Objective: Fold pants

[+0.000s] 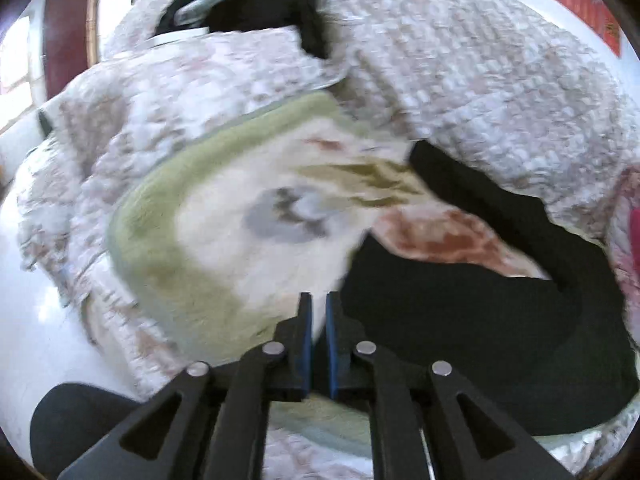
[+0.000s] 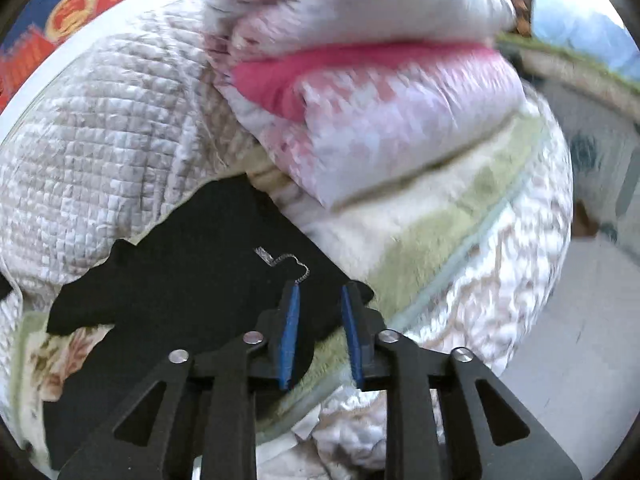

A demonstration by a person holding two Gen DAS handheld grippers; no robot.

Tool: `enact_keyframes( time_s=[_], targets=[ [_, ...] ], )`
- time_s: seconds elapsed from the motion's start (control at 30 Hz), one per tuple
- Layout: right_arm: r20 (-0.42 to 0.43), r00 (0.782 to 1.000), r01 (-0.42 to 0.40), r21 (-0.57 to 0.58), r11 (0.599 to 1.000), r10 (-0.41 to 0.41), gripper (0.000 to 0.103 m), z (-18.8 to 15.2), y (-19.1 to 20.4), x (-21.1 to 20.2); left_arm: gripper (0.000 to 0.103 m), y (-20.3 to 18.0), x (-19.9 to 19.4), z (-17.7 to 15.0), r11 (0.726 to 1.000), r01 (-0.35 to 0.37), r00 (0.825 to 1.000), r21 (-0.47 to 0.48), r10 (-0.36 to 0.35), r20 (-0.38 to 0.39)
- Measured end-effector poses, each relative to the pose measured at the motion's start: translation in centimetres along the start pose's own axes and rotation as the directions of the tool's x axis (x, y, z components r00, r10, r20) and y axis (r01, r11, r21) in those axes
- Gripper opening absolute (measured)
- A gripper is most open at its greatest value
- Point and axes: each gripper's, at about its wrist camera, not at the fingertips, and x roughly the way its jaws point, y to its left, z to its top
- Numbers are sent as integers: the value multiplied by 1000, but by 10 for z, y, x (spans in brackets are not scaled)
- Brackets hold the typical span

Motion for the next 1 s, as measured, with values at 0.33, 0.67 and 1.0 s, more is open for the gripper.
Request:
enact_keyframes(
  time_s=[0.33,0.67,1.0],
  targets=[
    [-273,945,-271,-338,902,181,27,-11,101,81,25,-130,43,-6,861,407,911,305,-357,-208],
    [-230,964,-187,-212,959,137,27,-5,59,97,39,-110,87,-4,940,220,969,260,-178,-174],
    [-181,983,-72,-212,975,34,34,3,59,99,38,-81,106,12,977,117,984,176,-90,-154]
  ],
)
